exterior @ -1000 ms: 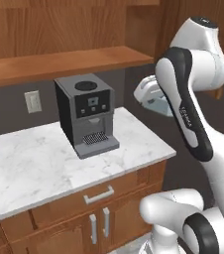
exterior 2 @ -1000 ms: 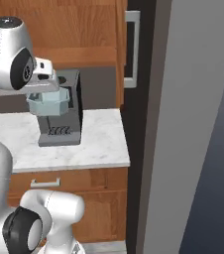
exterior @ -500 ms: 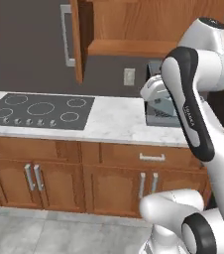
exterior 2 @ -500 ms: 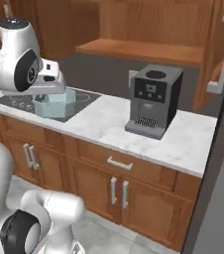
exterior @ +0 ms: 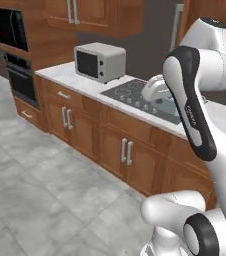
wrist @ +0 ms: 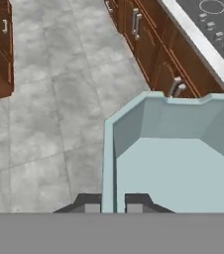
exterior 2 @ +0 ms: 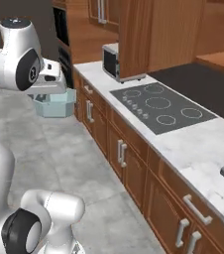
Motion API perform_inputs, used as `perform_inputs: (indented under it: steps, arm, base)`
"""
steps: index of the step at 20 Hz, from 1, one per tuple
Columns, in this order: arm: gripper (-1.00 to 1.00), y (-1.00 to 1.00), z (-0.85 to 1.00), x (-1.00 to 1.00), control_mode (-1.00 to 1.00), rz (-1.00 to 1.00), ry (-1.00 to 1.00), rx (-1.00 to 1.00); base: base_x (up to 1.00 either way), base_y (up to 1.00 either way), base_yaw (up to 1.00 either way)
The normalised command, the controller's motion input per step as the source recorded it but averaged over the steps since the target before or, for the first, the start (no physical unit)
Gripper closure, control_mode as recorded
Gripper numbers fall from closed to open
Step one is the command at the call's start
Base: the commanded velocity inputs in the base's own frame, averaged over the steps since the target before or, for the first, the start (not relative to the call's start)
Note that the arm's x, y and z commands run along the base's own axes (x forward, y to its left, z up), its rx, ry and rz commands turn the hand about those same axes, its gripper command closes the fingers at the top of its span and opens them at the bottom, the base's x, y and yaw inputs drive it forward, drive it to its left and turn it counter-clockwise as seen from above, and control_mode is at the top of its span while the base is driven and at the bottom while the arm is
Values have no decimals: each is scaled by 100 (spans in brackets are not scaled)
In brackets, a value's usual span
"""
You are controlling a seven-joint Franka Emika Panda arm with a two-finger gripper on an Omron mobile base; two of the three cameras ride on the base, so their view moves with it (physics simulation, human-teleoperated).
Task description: Retrieve the tupperware and aluminum foil from the cabinet and place them on the dining counter near the plate with squash and sweet potato to prepare for storing leftovers.
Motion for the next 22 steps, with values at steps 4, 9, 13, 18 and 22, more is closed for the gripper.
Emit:
perform_inputs:
  steps: [4,9,13,18,22]
  arm:
    - [100,0,0,0,100,0,0,0]
    - [100,0,0,0,100,0,0,0]
    - [100,0,0,0,100,0,0,0]
    - [100,0,0,0,100,0,0,0]
    - [100,0,0,0,100,0,0,0]
  base:
    - [14,3,95]
    - [45,2,86]
    - [84,8,71]
    - [100,2,48]
    - [100,2,41]
